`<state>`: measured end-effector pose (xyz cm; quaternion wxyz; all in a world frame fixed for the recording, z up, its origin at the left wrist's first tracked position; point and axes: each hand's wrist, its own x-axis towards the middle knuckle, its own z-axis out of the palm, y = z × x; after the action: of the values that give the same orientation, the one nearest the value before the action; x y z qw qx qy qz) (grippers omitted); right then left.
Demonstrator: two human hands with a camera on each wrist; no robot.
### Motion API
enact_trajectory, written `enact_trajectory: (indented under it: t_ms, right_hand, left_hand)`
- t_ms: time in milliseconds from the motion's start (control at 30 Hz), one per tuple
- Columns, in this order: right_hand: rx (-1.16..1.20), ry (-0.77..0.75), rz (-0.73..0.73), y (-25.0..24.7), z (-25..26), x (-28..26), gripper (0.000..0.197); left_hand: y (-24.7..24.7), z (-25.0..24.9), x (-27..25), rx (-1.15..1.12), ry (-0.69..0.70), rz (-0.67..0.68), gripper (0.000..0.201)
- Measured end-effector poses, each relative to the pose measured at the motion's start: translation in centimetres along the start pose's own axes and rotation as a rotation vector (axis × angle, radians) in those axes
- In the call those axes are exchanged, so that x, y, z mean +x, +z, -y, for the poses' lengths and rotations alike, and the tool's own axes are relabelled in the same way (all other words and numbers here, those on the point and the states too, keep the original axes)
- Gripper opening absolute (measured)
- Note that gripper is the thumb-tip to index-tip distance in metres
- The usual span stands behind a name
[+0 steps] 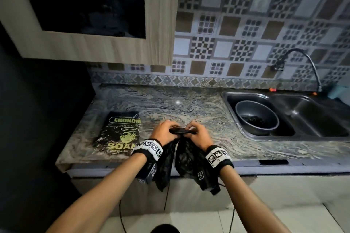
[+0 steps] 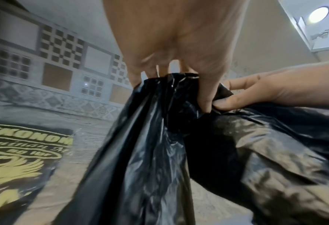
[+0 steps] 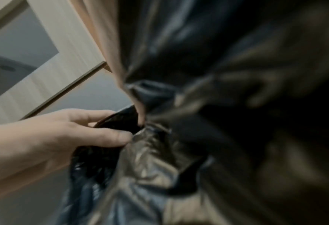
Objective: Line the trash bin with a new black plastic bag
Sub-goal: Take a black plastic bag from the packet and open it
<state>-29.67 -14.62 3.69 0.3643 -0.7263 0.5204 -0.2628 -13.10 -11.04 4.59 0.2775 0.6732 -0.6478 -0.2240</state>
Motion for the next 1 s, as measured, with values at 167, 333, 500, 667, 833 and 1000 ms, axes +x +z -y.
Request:
enact_trajectory:
  t_ms: [167,333,500,667,833,1000]
  right_hand:
    - [0.123,0.005,-0.139,1.3,0.6,-1.2,0.035]
    - [0.223,-0.129,-0.033,3.2,3.6,-2.4,0.03]
    - [0.271,-0.144,0.207,5.3,6.0,-4.4,0.034]
    - [0.374,-0.056,0.273,6.2,7.8,-7.1,0.017]
    - [0.367,-0.109,0.228,7.6,8.7,-10.9,0.06]
    - [0.514,0.003,0.202,11.3,6.9,-15.4,0.064]
  left_hand:
    - [-1.0,1.5,-3.7,-0.03,-0.107,-0.183,0.042]
    - [-2.3,1.6,-5.7,-0.472,-0.33,-0.138,0.054]
    - [-3.7,2.9,-6.8,-0.828,-0.435,-0.25,0.052]
    - [-5.6,4.5,-10.0,-0.848,-0.361,-0.358,0.05]
    - [-6.0,5.5,-14.8,-0.793,-0.283,-0.267,0.053]
    - [-4.8,6.2,-18.7,-0.883,-0.273,-0.106,0.053]
